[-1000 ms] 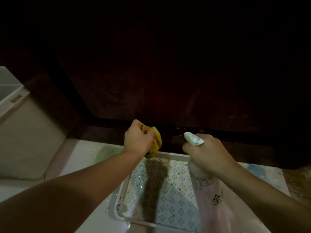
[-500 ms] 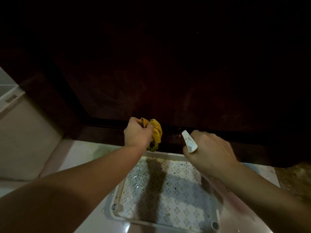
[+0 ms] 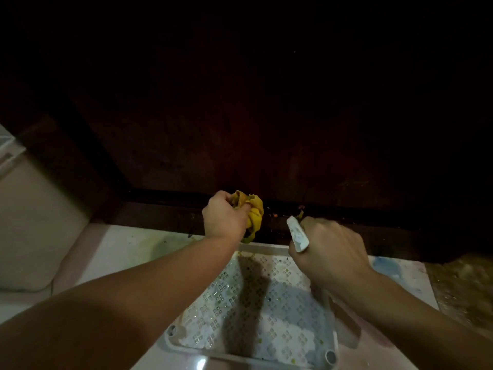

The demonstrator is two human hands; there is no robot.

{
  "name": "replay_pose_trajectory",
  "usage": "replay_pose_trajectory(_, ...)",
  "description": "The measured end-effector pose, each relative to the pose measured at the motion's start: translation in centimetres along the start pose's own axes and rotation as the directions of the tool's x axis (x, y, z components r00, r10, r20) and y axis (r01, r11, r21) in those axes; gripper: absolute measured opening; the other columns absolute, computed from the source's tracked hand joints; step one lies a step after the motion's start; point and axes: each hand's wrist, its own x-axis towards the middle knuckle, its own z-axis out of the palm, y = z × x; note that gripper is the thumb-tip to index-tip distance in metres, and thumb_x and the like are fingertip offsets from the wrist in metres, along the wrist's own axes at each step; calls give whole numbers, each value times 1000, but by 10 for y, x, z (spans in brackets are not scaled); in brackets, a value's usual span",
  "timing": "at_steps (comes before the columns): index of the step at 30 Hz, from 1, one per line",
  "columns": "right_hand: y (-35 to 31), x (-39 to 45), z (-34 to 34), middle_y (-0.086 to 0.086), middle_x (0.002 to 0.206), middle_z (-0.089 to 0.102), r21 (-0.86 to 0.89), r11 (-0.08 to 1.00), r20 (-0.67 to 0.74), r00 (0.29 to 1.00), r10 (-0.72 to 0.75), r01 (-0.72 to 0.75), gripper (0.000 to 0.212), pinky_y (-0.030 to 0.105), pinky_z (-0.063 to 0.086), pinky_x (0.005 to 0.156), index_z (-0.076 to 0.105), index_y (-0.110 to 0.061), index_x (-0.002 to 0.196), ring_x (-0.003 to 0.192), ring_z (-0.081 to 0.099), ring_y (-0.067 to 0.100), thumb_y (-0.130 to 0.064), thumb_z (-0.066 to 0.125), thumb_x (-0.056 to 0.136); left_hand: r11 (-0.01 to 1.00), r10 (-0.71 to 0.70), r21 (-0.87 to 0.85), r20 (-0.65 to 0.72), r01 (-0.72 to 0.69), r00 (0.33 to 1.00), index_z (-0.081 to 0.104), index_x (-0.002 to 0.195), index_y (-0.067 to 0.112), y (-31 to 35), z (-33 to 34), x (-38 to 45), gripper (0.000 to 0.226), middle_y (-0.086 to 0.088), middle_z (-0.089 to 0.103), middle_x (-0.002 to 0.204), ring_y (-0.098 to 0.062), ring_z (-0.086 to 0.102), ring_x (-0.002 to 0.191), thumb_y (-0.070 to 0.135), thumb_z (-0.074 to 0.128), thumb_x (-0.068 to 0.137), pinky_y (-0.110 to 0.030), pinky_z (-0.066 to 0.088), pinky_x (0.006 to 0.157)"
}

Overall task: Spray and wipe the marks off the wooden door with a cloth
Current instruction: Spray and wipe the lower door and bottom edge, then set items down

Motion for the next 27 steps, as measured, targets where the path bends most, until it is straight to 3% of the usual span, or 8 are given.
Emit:
replay_pose_trajectory(3,7,1,2,-8,78,47,43,999,5,1000,30,-31,20,29,32,58,40,-25,85,66,47,14,-38,55,86,1000,27,-10,-48,-27,998,63,79,18,2,12,-6,12,-7,65,83,-23,64,80,23,72,84,-33,55,68)
replay_pose_trajectory(5,12,2,3,-7,81,44,48,998,11,999,34,-34,23,29,31,63,38,-25,86,70,42,14,-35,58,85,998,65,19,-62,-63,996,65,73,18,7,23,-10,14,-5,64,76,-23,64,77,22,73,83,-32,54,66)
replay_pose_trajectory(8,19,0,3,-7,82,42,32,999,-7,999,41,-40,25,30,31,67,38,-25,87,73,39,15,-31,61,83,962,231,160,-34,-223,972,71,84,13,16,41,-20,4,4,56,81,-18,59,80,16,72,83,-28,48,70)
replay_pose_trajectory(12,29,-2,2,-8,80,42,42,997,-5,998,64,-64,30,29,31,67,37,-26,85,73,39,14,-31,66,82,858,431,299,20,-417,902,66,83,7,12,48,-25,5,-1,56,87,-22,56,77,2,68,81,-36,50,67)
replay_pose_trajectory(16,34,-6,0,-13,68,38,10,997,-5,997,73,-73,23,27,25,59,40,-29,78,64,40,12,-33,61,85,693,587,366,216,-622,781,65,81,7,5,43,-25,17,0,53,82,-21,55,74,-8,61,75,-36,48,59)
replay_pose_trajectory(18,37,-7,0,-13,62,38,1,997,-5,997,82,-82,23,27,22,54,40,-30,73,58,39,11,-35,59,85,683,588,355,254,-639,768,65,88,10,3,41,-22,20,2,53,88,-18,55,79,-4,67,75,-36,51,65)
replay_pose_trajectory(22,39,-9,-1,-13,61,37,29,996,5,997,83,-83,28,24,19,49,36,-30,70,53,34,8,-36,59,84,755,538,280,253,-593,804,55,89,18,-3,36,-21,27,6,49,93,-17,55,83,12,76,74,-37,52,72)
replay_pose_trajectory(27,34,-9,1,-8,86,42,38,999,64,998,-15,13,21,28,30,65,49,-24,96,79,46,17,-39,58,86,846,470,201,157,-494,869,46,80,21,-7,28,-22,23,4,50,85,-13,51,74,20,69,75,-28,43,61)
